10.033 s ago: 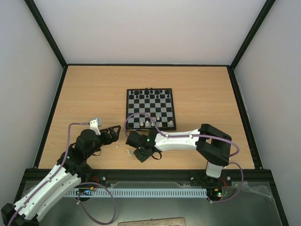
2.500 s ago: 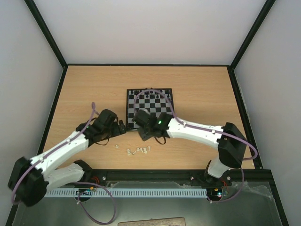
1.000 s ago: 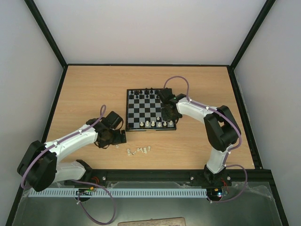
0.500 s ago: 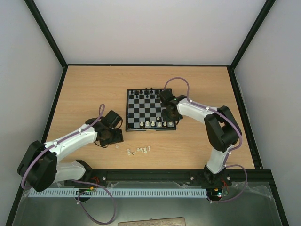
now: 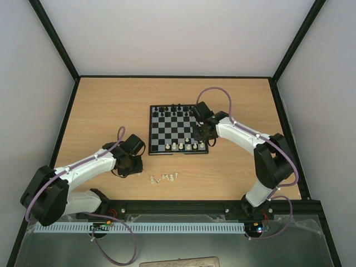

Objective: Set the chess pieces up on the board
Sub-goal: Place the chess piece on the chessboard, then pick up the chess piece at the center of the board.

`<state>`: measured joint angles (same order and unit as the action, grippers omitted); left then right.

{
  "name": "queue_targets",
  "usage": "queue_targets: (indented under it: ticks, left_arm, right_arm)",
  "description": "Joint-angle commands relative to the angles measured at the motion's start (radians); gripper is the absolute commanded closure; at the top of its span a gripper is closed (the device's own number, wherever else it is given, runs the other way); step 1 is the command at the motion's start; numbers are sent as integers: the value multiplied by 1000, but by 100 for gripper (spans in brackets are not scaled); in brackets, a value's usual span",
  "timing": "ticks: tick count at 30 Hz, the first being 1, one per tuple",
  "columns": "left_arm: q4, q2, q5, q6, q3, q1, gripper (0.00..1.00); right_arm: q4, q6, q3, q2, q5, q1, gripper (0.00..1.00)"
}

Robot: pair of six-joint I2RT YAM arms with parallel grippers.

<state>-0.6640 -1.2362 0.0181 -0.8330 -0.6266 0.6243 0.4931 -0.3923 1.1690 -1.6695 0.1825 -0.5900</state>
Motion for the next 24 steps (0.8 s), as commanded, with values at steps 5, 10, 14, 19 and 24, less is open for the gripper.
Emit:
queue_targets:
  ticks: [5, 10, 14, 19, 24]
  left_arm:
    - [7, -52, 5, -25, -5, 42, 69]
    - [2, -75, -10, -34, -11, 64, 73]
    - [-6, -89, -25, -28, -19, 66, 88]
    - [-32, -96, -64, -14, -50, 68, 97]
    - [-95, -106, -122, 23, -136, 73, 98]
  right_arm:
    - [19, 10, -24, 44, -28, -1, 73]
    - [16, 14, -26, 52, -42, -2, 72]
    - [12, 14, -29, 57, -46, -3, 72]
    - [10, 15, -29, 56, -48, -7, 73]
    - [11, 15, -28, 63, -50, -10, 73]
